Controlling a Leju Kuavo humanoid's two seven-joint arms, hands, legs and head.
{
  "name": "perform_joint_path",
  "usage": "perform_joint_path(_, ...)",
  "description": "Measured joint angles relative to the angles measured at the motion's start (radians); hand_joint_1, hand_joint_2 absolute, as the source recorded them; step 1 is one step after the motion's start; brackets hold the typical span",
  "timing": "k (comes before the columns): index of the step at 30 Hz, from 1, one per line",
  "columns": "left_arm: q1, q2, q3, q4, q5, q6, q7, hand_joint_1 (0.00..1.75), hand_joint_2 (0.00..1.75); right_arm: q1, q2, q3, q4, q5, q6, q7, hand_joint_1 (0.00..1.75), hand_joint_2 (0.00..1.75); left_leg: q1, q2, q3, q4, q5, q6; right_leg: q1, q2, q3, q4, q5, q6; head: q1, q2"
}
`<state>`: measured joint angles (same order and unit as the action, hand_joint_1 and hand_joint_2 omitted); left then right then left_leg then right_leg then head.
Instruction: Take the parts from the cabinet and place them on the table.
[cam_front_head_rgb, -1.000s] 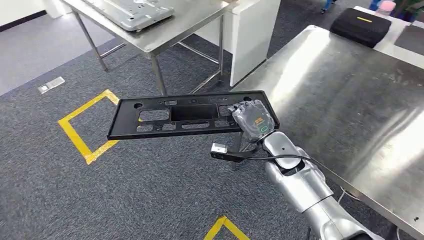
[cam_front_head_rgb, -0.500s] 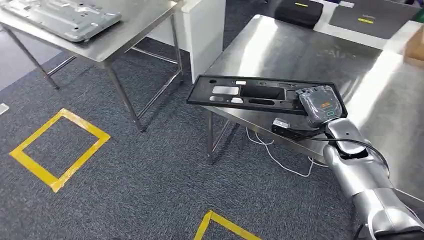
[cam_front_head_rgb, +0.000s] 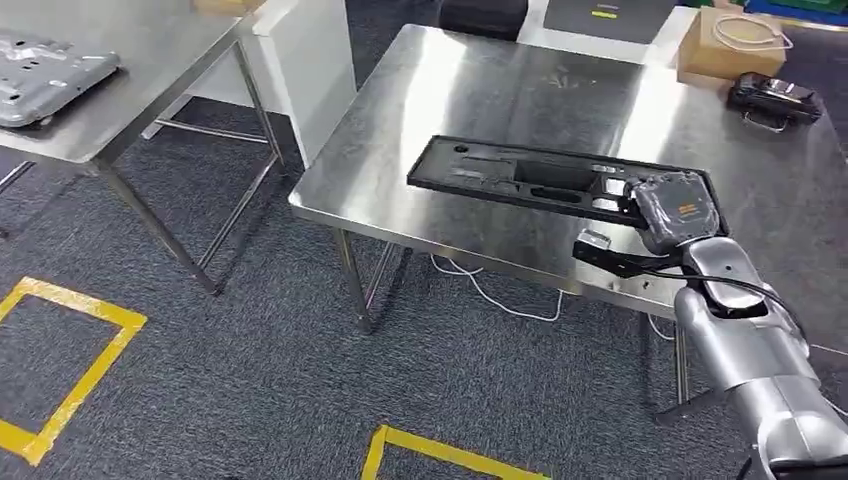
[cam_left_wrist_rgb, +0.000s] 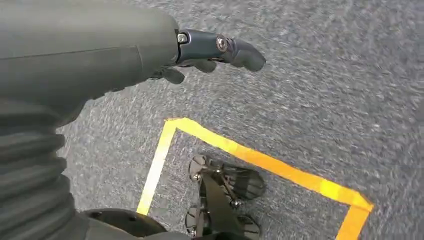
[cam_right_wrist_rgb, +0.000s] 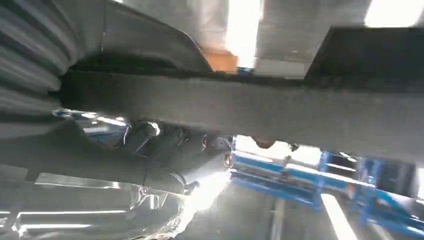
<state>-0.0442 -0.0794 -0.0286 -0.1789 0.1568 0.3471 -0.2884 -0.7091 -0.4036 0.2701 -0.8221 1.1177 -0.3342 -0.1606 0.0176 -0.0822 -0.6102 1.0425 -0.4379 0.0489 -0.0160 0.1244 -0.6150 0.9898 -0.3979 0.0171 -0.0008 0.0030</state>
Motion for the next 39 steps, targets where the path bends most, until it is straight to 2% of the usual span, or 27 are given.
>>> perform_joint_path(2, -0.001, -0.001, 0.0, 0.0, 0.0, 0.0, 0.003, 0.0, 1.75, 0.01, -0.006, -0.004, 0.0, 0.0, -0.002, 0.001, 1.75, 1.75, -0.009, 0.02, 0.003, -0.002, 0.0, 0.002, -0.011, 0.021, -0.003, -0.007, 0.006, 0.014, -0.008, 0.0)
perform_joint_path(3, -0.004, -0.002, 0.0, 0.0, 0.0, 0.0, 0.004, 0.0, 1.75, 0.013, -0.015, -0.006, 0.0, 0.001, -0.002, 0.0, 1.75, 1.75, -0.007, 0.034, 0.011, -0.018, 0.006, 0.007, 0.0, 0.034, -0.005, -0.016, 0.012, 0.024, -0.008, 0.0)
perform_joint_path(4, -0.007, -0.004, 0.0, 0.0, 0.0, 0.0, 0.005, 0.0, 1.75, 0.018, -0.024, -0.008, -0.001, 0.001, -0.003, 0.0, 1.75, 1.75, 0.003, 0.046, 0.02, -0.041, 0.019, 0.008, 0.004, -0.01, -0.012, -0.001, 0.005, 0.021, -0.006, 0.0)
perform_joint_path(5, -0.008, -0.006, 0.0, 0.0, 0.0, 0.0, 0.004, 0.0, 1.75, 0.016, -0.035, -0.011, 0.0, 0.001, -0.003, 0.0, 1.75, 1.75, -0.001, 0.055, 0.026, -0.05, 0.023, 0.013, 0.007, -0.072, -0.038, 0.04, -0.02, 0.017, -0.004, 0.0)
perform_joint_path(6, -0.007, -0.006, 0.0, 0.0, 0.0, 0.0, 0.005, 0.0, 1.75, 0.013, -0.035, -0.013, 0.0, 0.001, -0.003, 0.0, 1.75, 1.75, -0.002, 0.068, 0.025, -0.051, 0.026, 0.015, 0.004, -0.099, -0.077, 0.117, -0.054, 0.013, -0.001, 0.0)
perform_joint_path(8, -0.005, -0.006, 0.0, 0.0, 0.0, -0.003, 0.005, 0.0, 1.75, 0.021, -0.034, -0.015, 0.0, 0.001, -0.003, 0.0, 1.75, 1.75, -0.004, 0.089, 0.022, -0.05, 0.025, 0.014, -0.002, -0.111, -0.152, 0.268, -0.104, 0.016, 0.001, 0.0)
perform_joint_path(9, -0.005, -0.007, 0.0, 0.0, 0.0, -0.003, 0.005, 0.0, 1.75, 0.026, -0.035, -0.018, 0.0, 0.001, -0.004, 0.0, 1.75, 1.75, -0.004, 0.1, 0.022, -0.05, 0.024, 0.014, -0.007, -0.112, -0.169, 0.303, -0.108, 0.025, 0.001, 0.0)
perform_joint_path(10, -0.005, -0.008, 0.0, 0.0, 0.0, -0.004, 0.005, 0.0, 1.75, 0.031, -0.035, -0.021, 0.0, 0.001, -0.005, 0.0, 1.75, 1.75, -0.003, 0.108, 0.021, -0.05, 0.024, 0.013, -0.011, -0.114, -0.156, 0.28, -0.096, 0.037, 0.002, 0.0)
perform_joint_path(11, -0.006, -0.009, 0.0, 0.0, 0.0, -0.006, 0.005, 0.0, 1.75, 0.032, -0.038, -0.023, -0.001, 0.002, -0.005, 0.0, 1.75, 1.75, -0.002, 0.114, 0.022, -0.049, 0.023, 0.009, -0.017, -0.118, -0.113, 0.209, -0.068, 0.052, 0.001, 0.0)
perform_joint_path(13, -0.007, -0.009, 0.0, 0.0, 0.0, -0.012, 0.005, 0.0, 1.75, 0.035, -0.048, -0.026, -0.007, 0.005, -0.005, 0.0, 1.75, 1.75, 0.0, 0.122, 0.021, -0.042, 0.02, -0.003, -0.029, -0.141, 0.011, -0.001, -0.01, 0.076, 0.002, 0.0)
perform_joint_path(14, -0.008, -0.004, 0.001, 0.0, 0.001, -0.012, 0.005, 0.0, 1.75, 0.035, -0.048, -0.027, -0.008, 0.006, -0.006, 0.001, 1.75, 1.75, -0.005, 0.126, 0.019, -0.042, 0.018, -0.012, -0.022, -0.148, 0.021, -0.006, -0.014, 0.066, 0.003, 0.0)
perform_joint_path(15, -0.009, -0.008, 0.001, 0.0, 0.002, -0.013, 0.004, 0.0, 1.75, 0.038, -0.049, -0.029, -0.014, 0.01, -0.007, 0.002, 1.75, 1.75, -0.009, 0.128, 0.019, -0.035, 0.015, -0.02, -0.013, -0.138, 0.019, -0.018, -0.007, 0.053, 0.002, 0.0)
perform_joint_path(18, -0.009, -0.006, 0.001, 0.0, 0.003, -0.013, 0.006, 0.0, 1.75, 0.046, -0.053, -0.031, -0.017, 0.017, -0.007, 0.005, 1.75, 1.75, -0.005, 0.134, 0.021, -0.036, 0.016, -0.033, -0.01, -0.13, 0.014, -0.008, -0.009, 0.025, 0.0, 0.0)
perform_joint_path(19, -0.01, -0.006, 0.001, 0.0, 0.004, -0.015, 0.006, 0.0, 1.75, 0.05, -0.056, -0.031, -0.018, 0.019, -0.007, 0.006, 1.75, 1.75, 0.003, 0.125, 0.016, -0.026, 0.008, -0.041, -0.028, -0.128, 0.018, -0.011, -0.004, 0.013, -0.001, 0.0)
perform_joint_path(21, -0.008, -0.006, 0.001, 0.0, 0.005, -0.02, 0.006, 0.0, 1.75, 0.051, -0.057, -0.031, -0.023, 0.019, -0.007, 0.006, 1.75, 1.75, 0.004, 0.097, -0.022, 0.069, -0.063, -0.047, -0.02, -0.124, 0.017, -0.01, -0.003, 0.0, -0.003, 0.0)
perform_joint_path(22, -0.008, -0.006, 0.001, 0.0, 0.005, -0.022, 0.006, 0.0, 1.75, 0.054, -0.056, -0.031, -0.023, 0.019, -0.007, 0.006, 1.75, 1.75, 0.004, 0.09, -0.063, 0.161, -0.11, -0.048, -0.016, -0.123, 0.015, -0.01, -0.001, -0.004, -0.003, 0.0)
perform_joint_path(24, -0.006, -0.006, 0.001, 0.0, 0.005, -0.026, 0.005, 0.0, 1.75, 0.059, -0.053, -0.031, -0.023, 0.019, -0.005, 0.007, 1.75, 1.75, 0.003, 0.088, -0.121, 0.281, -0.15, -0.045, -0.005, -0.116, 0.013, -0.009, 0.0, -0.008, -0.003, 0.0)
perform_joint_path(25, -0.005, -0.006, 0.001, 0.0, 0.005, -0.03, 0.004, 0.0, 1.75, 0.062, -0.053, -0.031, -0.023, 0.022, -0.005, 0.008, 1.75, 1.75, 0.002, 0.088, -0.12, 0.276, -0.136, -0.039, 0.0, -0.113, 0.013, -0.009, 0.0, -0.009, -0.002, 0.0)
perform_joint_path(26, -0.005, -0.006, 0.001, 0.0, 0.005, -0.033, 0.003, 0.0, 1.75, 0.064, -0.054, -0.031, -0.023, 0.026, -0.004, 0.009, 1.75, 1.75, 0.001, 0.088, -0.096, 0.224, -0.101, -0.031, 0.005, -0.11, 0.013, -0.009, 0.0, -0.009, -0.003, 0.0)
perform_joint_path(28, -0.006, -0.006, 0.002, 0.0, 0.008, -0.037, 0.003, 0.0, 1.75, 0.065, -0.054, -0.031, -0.023, 0.028, -0.004, 0.009, 1.75, 1.75, -0.007, 0.08, 0.003, 0.034, -0.013, -0.003, 0.014, -0.104, 0.015, -0.009, 0.0, -0.009, -0.003, 0.0)
perform_joint_path(29, -0.007, 0.001, 0.003, 0.0, 0.009, -0.046, 0.003, 0.0, 1.75, 0.066, -0.054, -0.031, -0.023, 0.028, -0.003, 0.01, 1.75, 1.75, -0.012, 0.074, 0.024, -0.011, -0.014, 0.011, 0.007, -0.104, 0.015, -0.01, 0.001, -0.008, 0.0, 0.0)
perform_joint_path(30, -0.005, 0.001, 0.004, 0.0, 0.01, -0.051, 0.003, 0.0, 1.75, 0.061, -0.054, -0.031, -0.022, 0.028, -0.002, 0.01, 1.75, 1.75, -0.02, 0.08, 0.023, -0.011, -0.006, 0.016, 0.018, -0.103, 0.014, -0.012, 0.005, -0.003, 0.009, 0.0)
perform_joint_path(31, -0.006, -0.001, 0.004, 0.0, 0.01, -0.053, 0.002, 0.0, 1.75, 0.06, -0.055, -0.031, -0.022, 0.028, 0.0, 0.011, 1.75, 1.75, -0.021, 0.08, 0.031, -0.028, -0.003, 0.004, 0.018, -0.104, 0.01, -0.004, -0.002, -0.01, 0.003, 0.0)
perform_joint_path(32, -0.006, -0.002, 0.005, 0.0, 0.011, -0.057, 0.003, 0.0, 1.75, 0.061, -0.052, -0.031, -0.022, 0.029, 0.001, 0.011, 1.75, 1.75, -0.022, 0.079, 0.027, -0.027, -0.003, -0.033, 0.016, -0.104, 0.009, -0.005, -0.001, -0.011, 0.004, 0.0)
perform_joint_path(33, -0.006, -0.002, 0.006, 0.0, 0.011, -0.058, 0.003, 0.0, 1.75, 0.063, -0.053, -0.031, -0.022, 0.029, 0.001, 0.011, 1.75, 1.75, -0.025, 0.078, 0.024, -0.027, 0.0, -0.019, 0.016, -0.104, 0.007, -0.005, 0.002, -0.007, 0.001, 0.0)
perform_joint_path(34, -0.006, 0.0, 0.007, 0.0, 0.011, -0.059, 0.003, 0.0, 1.75, 0.064, -0.052, -0.031, -0.022, 0.031, 0.001, 0.011, 1.75, 1.75, -0.026, 0.078, 0.022, -0.027, 0.002, -0.015, 0.016, -0.105, 0.005, -0.005, 0.003, -0.005, 0.002, 0.0)
perform_joint_path(39, -0.005, 0.0, 0.016, 0.0, 0.011, -0.06, 0.002, 0.0, 1.75, 0.064, -0.043, -0.03, -0.022, 0.047, -0.002, 0.019, 1.75, 1.75, -0.031, 0.077, 0.019, -0.026, 0.004, -0.011, 0.013, -0.107, 0.003, -0.005, 0.005, -0.001, 0.003, 0.0)
